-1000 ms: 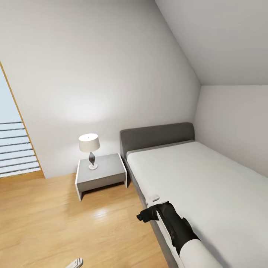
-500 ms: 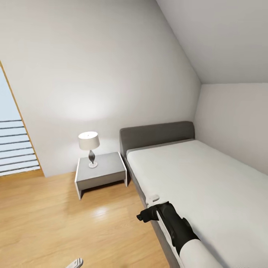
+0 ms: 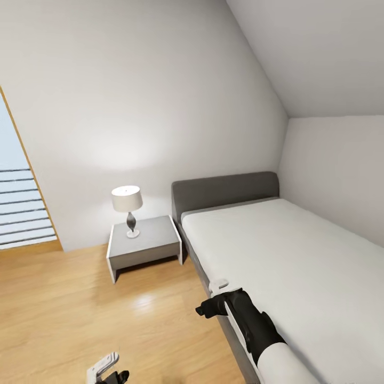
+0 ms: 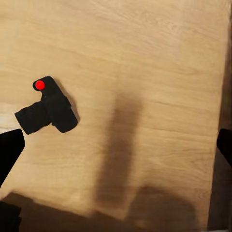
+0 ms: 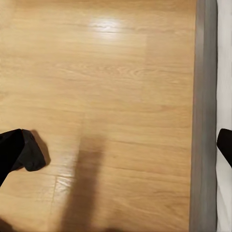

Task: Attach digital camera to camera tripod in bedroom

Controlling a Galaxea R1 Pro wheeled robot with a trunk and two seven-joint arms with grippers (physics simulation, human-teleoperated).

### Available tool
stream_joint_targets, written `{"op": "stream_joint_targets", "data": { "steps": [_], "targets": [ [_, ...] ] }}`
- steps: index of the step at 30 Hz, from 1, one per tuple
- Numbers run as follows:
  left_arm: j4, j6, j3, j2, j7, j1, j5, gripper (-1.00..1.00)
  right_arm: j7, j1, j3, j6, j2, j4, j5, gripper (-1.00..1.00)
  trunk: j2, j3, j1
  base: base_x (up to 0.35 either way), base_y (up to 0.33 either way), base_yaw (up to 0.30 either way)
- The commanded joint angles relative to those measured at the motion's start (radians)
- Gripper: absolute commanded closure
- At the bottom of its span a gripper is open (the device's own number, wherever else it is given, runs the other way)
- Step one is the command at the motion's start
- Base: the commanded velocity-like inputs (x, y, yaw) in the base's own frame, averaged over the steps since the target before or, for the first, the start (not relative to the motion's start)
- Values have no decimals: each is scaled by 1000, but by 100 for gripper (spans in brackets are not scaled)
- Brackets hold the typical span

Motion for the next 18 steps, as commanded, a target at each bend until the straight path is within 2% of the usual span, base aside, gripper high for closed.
{"op": "stream_joint_targets", "data": {
  "steps": [1,2,4,8,12,13,14,15,18],
  "targets": [
    [-19,11,1,0,9,-5,11,-100,7,-1,0,4,0,-2,11,-100,-8,-4,4,0,0,0],
    [-19,11,1,0,9,-5,11,-100,7,-1,0,4,0,-2,11,-100,-15,-7,8,0,0,0],
    [-50,43,2,0,18,-38,13,-100,7,-1,-1,3,0,-1,11,-100,-29,-14,15,0,0,0],
    [-60,106,4,-4,48,-123,17,-100,5,-1,-2,3,0,-1,11,-100,-57,-26,31,0,0,0],
    [-37,147,5,-11,79,-205,16,-100,5,-1,-3,3,0,-3,11,-100,-85,-39,46,0,0,0],
    [-37,147,5,-11,79,-205,16,-100,5,-1,-3,3,0,-3,11,-100,-92,-42,50,0,0,0],
    [-29,159,5,-17,91,-234,15,-100,4,-1,-4,3,0,-4,11,-100,-99,-45,54,0,0,0],
    [-29,159,5,-17,91,-234,15,-100,4,-1,-4,3,0,-4,11,-100,-106,-48,58,0,0,0],
    [-6,173,4,-22,119,-280,4,-100,1,-1,-4,2,0,-7,12,-100,-127,-58,69,0,0,0]
  ]
}}
